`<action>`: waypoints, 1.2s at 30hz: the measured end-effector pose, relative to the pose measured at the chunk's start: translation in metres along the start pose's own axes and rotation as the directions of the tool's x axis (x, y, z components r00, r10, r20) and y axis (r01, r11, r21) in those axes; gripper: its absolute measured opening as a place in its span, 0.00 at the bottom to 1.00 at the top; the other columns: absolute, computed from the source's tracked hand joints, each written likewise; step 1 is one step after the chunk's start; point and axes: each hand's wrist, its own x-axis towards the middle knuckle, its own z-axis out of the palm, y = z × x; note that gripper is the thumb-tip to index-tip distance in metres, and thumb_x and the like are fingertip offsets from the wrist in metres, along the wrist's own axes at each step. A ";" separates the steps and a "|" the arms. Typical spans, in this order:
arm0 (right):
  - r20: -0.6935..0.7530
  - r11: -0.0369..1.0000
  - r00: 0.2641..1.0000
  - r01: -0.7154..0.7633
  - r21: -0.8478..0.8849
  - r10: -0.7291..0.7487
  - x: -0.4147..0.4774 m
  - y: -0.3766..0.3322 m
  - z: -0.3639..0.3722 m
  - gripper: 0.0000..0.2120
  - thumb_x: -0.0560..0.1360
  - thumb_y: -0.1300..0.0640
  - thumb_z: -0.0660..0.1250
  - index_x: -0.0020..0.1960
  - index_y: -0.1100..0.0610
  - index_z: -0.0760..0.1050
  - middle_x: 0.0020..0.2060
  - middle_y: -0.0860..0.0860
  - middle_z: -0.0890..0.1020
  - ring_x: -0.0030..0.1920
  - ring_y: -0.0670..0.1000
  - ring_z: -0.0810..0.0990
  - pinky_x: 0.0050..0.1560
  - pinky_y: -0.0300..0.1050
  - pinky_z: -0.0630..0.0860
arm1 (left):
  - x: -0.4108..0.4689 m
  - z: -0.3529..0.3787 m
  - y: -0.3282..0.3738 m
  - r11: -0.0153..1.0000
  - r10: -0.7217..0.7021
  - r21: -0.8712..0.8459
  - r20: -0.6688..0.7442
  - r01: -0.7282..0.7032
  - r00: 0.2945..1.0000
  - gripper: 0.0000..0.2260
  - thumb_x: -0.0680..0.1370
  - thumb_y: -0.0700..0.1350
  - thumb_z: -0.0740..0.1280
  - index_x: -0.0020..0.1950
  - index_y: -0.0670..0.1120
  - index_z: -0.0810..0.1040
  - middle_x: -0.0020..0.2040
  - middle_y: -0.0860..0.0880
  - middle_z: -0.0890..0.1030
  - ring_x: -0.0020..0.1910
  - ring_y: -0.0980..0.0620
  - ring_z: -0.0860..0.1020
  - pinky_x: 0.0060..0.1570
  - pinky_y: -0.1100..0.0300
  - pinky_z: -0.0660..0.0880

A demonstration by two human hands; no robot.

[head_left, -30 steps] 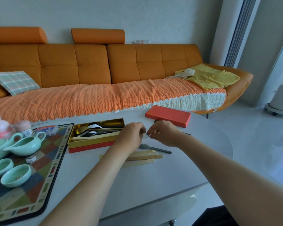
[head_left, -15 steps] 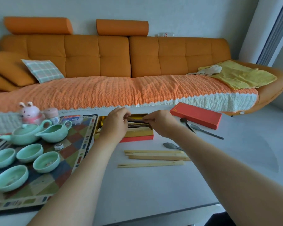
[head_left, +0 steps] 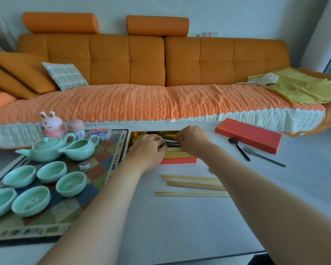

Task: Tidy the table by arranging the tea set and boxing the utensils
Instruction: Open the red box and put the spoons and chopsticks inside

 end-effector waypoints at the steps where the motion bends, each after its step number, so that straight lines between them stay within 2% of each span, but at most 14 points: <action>1: 0.029 1.000 1.000 0.011 0.011 -0.012 0.000 0.001 0.001 0.17 0.79 0.60 0.59 0.57 0.45 0.82 0.49 0.49 0.82 0.45 0.51 0.79 0.39 0.42 0.71 | 0.000 0.000 0.000 1.000 -0.012 -0.004 0.004 0.012 1.000 0.21 0.83 0.55 0.53 0.71 0.51 0.74 0.73 0.53 0.69 0.71 0.51 0.63 0.72 0.52 0.60; 5: 0.120 0.996 0.991 0.049 0.073 -0.058 -0.006 0.007 -0.001 0.19 0.79 0.61 0.56 0.58 0.46 0.82 0.47 0.50 0.82 0.38 0.50 0.76 0.34 0.42 0.71 | 0.000 -0.002 0.004 0.999 -0.035 -0.005 0.012 0.035 0.999 0.21 0.83 0.56 0.54 0.71 0.50 0.73 0.71 0.52 0.69 0.70 0.50 0.64 0.70 0.52 0.62; 8: 0.050 0.986 0.997 0.045 0.162 -0.054 -0.014 0.015 -0.008 0.20 0.78 0.63 0.55 0.58 0.48 0.82 0.50 0.51 0.82 0.38 0.50 0.78 0.36 0.44 0.76 | -0.001 -0.003 0.012 1.000 -0.003 -0.001 -0.053 0.003 0.999 0.20 0.82 0.56 0.56 0.72 0.50 0.72 0.68 0.52 0.71 0.68 0.50 0.66 0.68 0.52 0.63; 11: -0.059 0.964 0.997 0.054 0.262 -0.040 -0.025 0.023 -0.020 0.19 0.78 0.65 0.57 0.55 0.49 0.83 0.53 0.50 0.81 0.44 0.52 0.81 0.45 0.50 0.81 | -0.003 -0.004 0.026 0.998 0.062 0.024 -0.131 -0.059 0.989 0.18 0.81 0.53 0.59 0.70 0.51 0.73 0.64 0.52 0.73 0.65 0.50 0.68 0.63 0.54 0.65; 13: -0.075 0.963 0.996 0.067 0.260 -0.049 -0.034 0.031 -0.027 0.17 0.78 0.65 0.58 0.55 0.50 0.82 0.55 0.48 0.81 0.49 0.51 0.81 0.52 0.50 0.80 | -0.005 -0.004 0.039 0.995 0.101 -0.004 -0.172 -0.104 0.980 0.15 0.81 0.50 0.61 0.67 0.50 0.76 0.60 0.51 0.74 0.62 0.50 0.69 0.60 0.54 0.68; 16: 0.011 0.977 0.999 0.049 0.208 -0.053 -0.052 0.046 -0.036 0.15 0.79 0.62 0.58 0.53 0.49 0.81 0.54 0.45 0.80 0.41 0.47 0.80 0.48 0.48 0.81 | -0.011 -0.001 0.062 0.981 0.160 -0.077 -0.183 -0.176 0.970 0.11 0.80 0.45 0.62 0.60 0.49 0.78 0.56 0.52 0.75 0.58 0.51 0.72 0.52 0.57 0.71; 20: 0.185 0.996 0.983 -0.015 0.086 -0.001 -0.073 0.066 -0.046 0.11 0.77 0.55 0.61 0.49 0.45 0.82 0.50 0.44 0.82 0.46 0.48 0.82 0.50 0.49 0.81 | -0.021 0.007 0.089 0.960 0.218 -0.158 -0.104 -0.233 0.970 0.09 0.80 0.44 0.62 0.58 0.50 0.79 0.53 0.54 0.76 0.52 0.54 0.75 0.44 0.61 0.71; 23: 0.239 0.996 0.969 -0.079 0.042 0.067 -0.085 0.080 -0.051 0.11 0.72 0.49 0.62 0.46 0.47 0.83 0.46 0.44 0.84 0.47 0.50 0.83 0.49 0.52 0.83 | -0.028 0.015 0.102 0.961 0.222 -0.170 -0.009 -0.220 0.975 0.11 0.81 0.46 0.61 0.61 0.52 0.78 0.58 0.55 0.77 0.54 0.54 0.76 0.48 0.60 0.74; 25: 0.289 0.995 0.953 -0.094 -0.016 0.095 -0.092 0.088 -0.053 0.11 0.72 0.46 0.64 0.47 0.47 0.84 0.45 0.43 0.84 0.47 0.48 0.82 0.49 0.50 0.82 | -0.030 0.019 0.108 0.965 0.225 -0.151 0.060 -0.214 0.972 0.13 0.82 0.48 0.60 0.66 0.53 0.76 0.63 0.54 0.76 0.59 0.53 0.75 0.53 0.60 0.74; 28: 0.315 0.995 0.944 -0.095 -0.032 0.100 -0.101 0.095 -0.051 0.12 0.71 0.40 0.68 0.46 0.46 0.84 0.42 0.40 0.84 0.44 0.45 0.81 0.49 0.45 0.81 | -0.031 0.023 0.114 0.966 0.240 -0.117 0.088 -0.230 0.967 0.15 0.82 0.50 0.60 0.69 0.53 0.75 0.66 0.53 0.75 0.65 0.52 0.72 0.60 0.57 0.73; 32: 0.291 0.996 0.954 -0.089 0.026 0.077 -0.104 0.094 -0.046 0.11 0.73 0.43 0.70 0.48 0.48 0.85 0.44 0.43 0.84 0.45 0.45 0.81 0.50 0.44 0.81 | -0.029 0.027 0.116 0.972 0.230 -0.078 0.103 -0.223 0.968 0.17 0.82 0.51 0.61 0.72 0.53 0.72 0.68 0.53 0.75 0.68 0.51 0.69 0.62 0.53 0.72; 36: 0.304 0.994 0.951 -0.083 0.068 0.058 -0.098 0.084 -0.036 0.11 0.74 0.45 0.70 0.50 0.50 0.84 0.48 0.48 0.83 0.48 0.49 0.80 0.52 0.48 0.81 | -0.029 0.028 0.115 0.968 0.245 -0.072 0.091 -0.239 0.965 0.17 0.82 0.50 0.62 0.71 0.53 0.73 0.66 0.53 0.77 0.67 0.51 0.71 0.59 0.55 0.72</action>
